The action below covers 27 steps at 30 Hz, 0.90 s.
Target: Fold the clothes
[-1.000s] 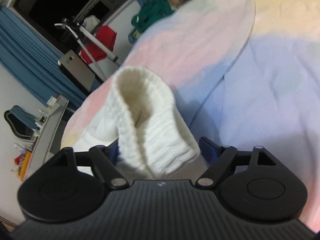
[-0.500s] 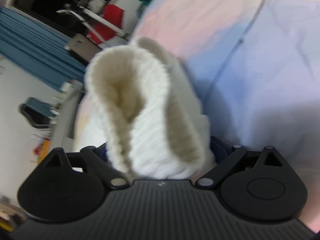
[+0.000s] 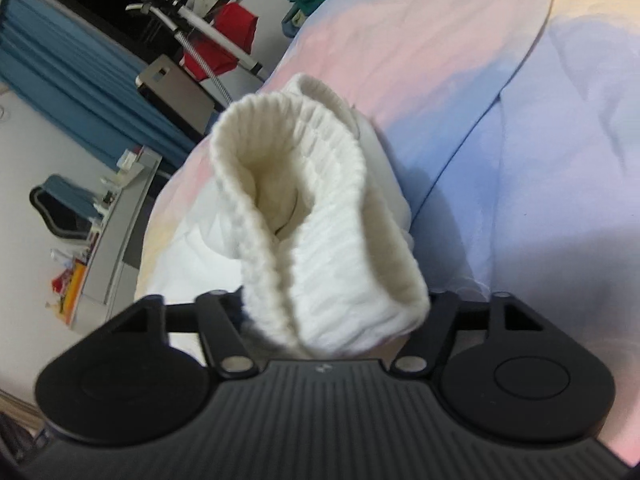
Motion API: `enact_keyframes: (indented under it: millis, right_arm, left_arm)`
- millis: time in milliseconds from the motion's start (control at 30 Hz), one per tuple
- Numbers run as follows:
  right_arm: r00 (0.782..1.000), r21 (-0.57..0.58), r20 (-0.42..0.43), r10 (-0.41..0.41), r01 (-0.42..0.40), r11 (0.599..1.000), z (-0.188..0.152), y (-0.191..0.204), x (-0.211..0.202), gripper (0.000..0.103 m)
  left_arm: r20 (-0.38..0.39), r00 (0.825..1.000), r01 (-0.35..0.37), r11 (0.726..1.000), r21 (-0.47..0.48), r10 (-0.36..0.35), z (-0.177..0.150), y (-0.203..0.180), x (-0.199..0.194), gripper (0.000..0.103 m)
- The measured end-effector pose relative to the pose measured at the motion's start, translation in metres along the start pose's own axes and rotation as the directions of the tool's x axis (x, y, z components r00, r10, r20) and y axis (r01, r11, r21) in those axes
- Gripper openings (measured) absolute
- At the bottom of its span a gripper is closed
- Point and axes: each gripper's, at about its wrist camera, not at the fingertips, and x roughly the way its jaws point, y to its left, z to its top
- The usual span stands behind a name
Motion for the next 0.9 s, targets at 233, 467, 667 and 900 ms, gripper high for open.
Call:
enact_keyframes:
  millis: [233,467,667,900]
  right_arm:
    - [0.995,-0.067,0.092,-0.030,0.036,0.997,0.000,0.020,-0.015,0.050]
    - [0.982,-0.137,0.188,0.015,0.011,0.991,0.006,0.033,-0.025,0.049]
    - [0.989,-0.073,0.141,-0.040,0.050,0.996,0.007,0.017,-0.009,0.050]
    - [0.992,-0.022,0.115,-0.052,0.055,0.998,0.001,0.007,-0.003,0.052]
  left_arm:
    - [-0.028,0.981,0.183,0.965,-0.188,-0.192,0.025,0.032,0.025,0.103]
    - [-0.282,0.919,0.201,0.944,-0.262,-0.275,0.014,0.033,0.115,0.103]
    - [-0.312,0.887,0.259,0.926,-0.276,-0.341,0.008,0.029,0.131,0.102]
    - [-0.350,0.877,0.276,0.941,-0.194,-0.329,0.002,0.012,0.137,0.096]
